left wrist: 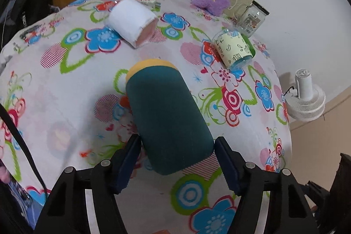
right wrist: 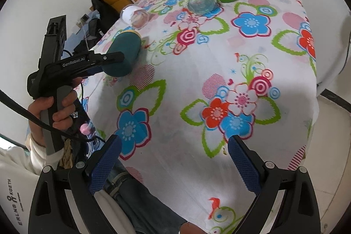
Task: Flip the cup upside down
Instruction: 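Grasp the lying teal cup with the left gripper and lift it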
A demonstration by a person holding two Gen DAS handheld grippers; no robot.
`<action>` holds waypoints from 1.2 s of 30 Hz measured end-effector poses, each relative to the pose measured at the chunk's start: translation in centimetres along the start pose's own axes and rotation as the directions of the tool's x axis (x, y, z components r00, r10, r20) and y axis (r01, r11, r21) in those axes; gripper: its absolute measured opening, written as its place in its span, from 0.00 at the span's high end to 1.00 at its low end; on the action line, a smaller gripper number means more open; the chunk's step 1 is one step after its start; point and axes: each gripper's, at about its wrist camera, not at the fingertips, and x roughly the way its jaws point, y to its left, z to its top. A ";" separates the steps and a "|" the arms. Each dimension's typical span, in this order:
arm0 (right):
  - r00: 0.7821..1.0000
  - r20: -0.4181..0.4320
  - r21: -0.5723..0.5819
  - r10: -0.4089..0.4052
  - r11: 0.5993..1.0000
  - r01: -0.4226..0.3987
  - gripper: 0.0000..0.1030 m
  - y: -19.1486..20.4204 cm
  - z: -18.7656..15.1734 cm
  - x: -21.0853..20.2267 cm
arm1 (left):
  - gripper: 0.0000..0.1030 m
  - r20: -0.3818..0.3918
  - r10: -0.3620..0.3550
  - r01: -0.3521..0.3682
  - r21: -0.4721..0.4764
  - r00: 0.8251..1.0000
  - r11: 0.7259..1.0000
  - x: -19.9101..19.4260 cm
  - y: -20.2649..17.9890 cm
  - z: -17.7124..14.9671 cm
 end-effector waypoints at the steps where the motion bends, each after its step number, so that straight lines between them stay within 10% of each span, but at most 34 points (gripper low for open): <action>1: 1.000 0.003 -0.006 0.006 1.000 -0.006 0.05 0.2 0.0 0.1 | 0.32 0.002 -0.002 0.002 0.004 1.000 1.000 -0.4 0.4 0.2; 22: 0.993 0.048 -0.177 0.110 0.979 -0.100 0.05 7.6 1.2 2.6 | 0.54 0.200 0.039 -0.079 0.199 0.979 0.977 -9.0 1.4 3.9; 32: 0.990 0.060 -0.196 0.130 0.974 -0.116 0.05 9.4 1.2 3.1 | 0.13 0.006 0.002 -0.004 0.348 1.000 0.937 -4.9 -0.5 4.1; 36: 0.990 0.070 -0.164 0.126 0.980 -0.113 0.05 8.7 0.8 2.9 | 0.13 -0.135 0.021 0.040 0.439 0.991 0.898 -1.6 -2.4 4.3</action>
